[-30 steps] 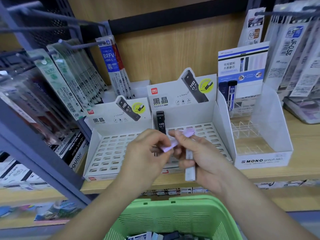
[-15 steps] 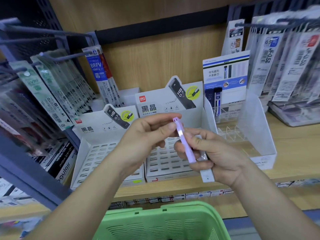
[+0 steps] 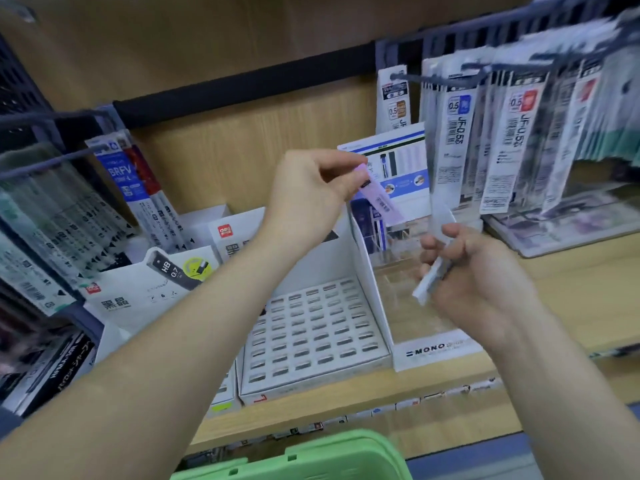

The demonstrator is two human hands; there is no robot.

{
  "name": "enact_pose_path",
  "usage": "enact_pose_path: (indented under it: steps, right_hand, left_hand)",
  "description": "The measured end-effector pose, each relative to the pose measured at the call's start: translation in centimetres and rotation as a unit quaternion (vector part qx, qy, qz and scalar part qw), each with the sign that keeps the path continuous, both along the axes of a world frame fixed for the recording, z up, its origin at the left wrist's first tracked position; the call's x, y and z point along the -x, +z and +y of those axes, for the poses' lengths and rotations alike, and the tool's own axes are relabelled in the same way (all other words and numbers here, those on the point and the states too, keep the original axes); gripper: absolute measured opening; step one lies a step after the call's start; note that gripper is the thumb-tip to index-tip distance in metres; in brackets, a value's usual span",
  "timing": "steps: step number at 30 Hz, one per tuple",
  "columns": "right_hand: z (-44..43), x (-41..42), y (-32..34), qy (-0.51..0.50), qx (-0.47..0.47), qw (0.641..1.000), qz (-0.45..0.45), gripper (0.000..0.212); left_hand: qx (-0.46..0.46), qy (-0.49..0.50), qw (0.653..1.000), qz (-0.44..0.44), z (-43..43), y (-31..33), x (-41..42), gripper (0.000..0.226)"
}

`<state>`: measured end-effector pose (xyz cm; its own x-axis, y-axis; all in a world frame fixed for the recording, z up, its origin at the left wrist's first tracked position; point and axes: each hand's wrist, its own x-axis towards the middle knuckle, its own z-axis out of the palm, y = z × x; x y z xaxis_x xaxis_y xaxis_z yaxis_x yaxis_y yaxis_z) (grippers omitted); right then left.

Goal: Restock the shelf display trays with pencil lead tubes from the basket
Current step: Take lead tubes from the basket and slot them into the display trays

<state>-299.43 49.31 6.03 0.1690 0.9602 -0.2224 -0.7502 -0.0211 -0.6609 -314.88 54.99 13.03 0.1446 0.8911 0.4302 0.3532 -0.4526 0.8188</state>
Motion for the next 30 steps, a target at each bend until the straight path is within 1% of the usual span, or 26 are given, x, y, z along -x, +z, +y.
enact_pose_path:
  steps: [2,4,7,12,19,21,24,25,30]
  right_hand:
    - [-0.1,-0.3,-0.2,-0.027,-0.010,0.999,0.025,0.041]
    - [-0.1,-0.4,-0.4,-0.035,-0.017,0.999,0.019,0.043]
    - [-0.1,-0.8,-0.7,-0.056,-0.026,0.998,0.023,0.041]
    - [-0.2,-1.2,-0.8,-0.072,-0.041,0.996,0.022,0.037]
    - [-0.3,-1.3,-0.8,-0.061,-0.052,0.997,-0.002,0.029]
    - [-0.4,-1.2,-0.7,-0.060,-0.059,0.996,-0.007,0.027]
    - [-0.5,-1.0,-0.7,-0.072,-0.062,0.995,-0.013,0.028]
    - [-0.4,-1.0,-0.7,-0.074,-0.061,0.995,-0.014,0.029]
    - [-0.5,-1.1,-0.8,-0.080,-0.050,0.995,-0.017,0.022]
  left_hand:
    - [-0.049,0.021,0.996,0.075,1.3,-0.3,-1.7,0.010]
    - [-0.091,0.025,0.985,0.141,2.2,-1.1,-2.9,0.011]
    - [-0.107,0.033,0.971,0.209,3.0,-2.1,-3.9,0.015]
    - [-0.115,0.048,0.958,0.258,3.6,-2.0,-4.6,0.020]
    - [-0.108,0.043,0.944,0.308,3.9,-1.3,-4.5,0.018]
    - [-0.129,0.044,0.933,0.333,4.0,-1.5,-4.6,0.016]
    - [-0.164,0.044,0.904,0.393,4.2,-1.9,-4.9,0.015]
    - [-0.165,0.046,0.901,0.399,4.3,-2.1,-5.0,0.015]
    - [-0.135,0.038,0.920,0.367,4.4,-1.8,-5.1,0.016]
